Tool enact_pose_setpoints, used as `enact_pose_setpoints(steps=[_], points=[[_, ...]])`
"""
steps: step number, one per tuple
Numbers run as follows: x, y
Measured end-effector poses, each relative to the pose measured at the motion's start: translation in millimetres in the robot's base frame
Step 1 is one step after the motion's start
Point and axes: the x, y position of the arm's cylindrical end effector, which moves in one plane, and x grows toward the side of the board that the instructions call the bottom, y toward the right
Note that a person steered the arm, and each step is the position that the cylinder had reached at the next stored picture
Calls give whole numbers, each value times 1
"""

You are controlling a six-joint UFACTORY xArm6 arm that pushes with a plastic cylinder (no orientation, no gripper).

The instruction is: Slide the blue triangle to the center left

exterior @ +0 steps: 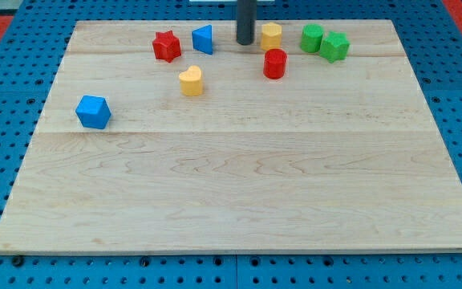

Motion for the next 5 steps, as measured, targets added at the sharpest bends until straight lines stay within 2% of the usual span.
enact_pose_setpoints(steps=[1, 3, 4, 5], points=[[-4, -31], [-26, -52], [-9, -64], [28, -75]])
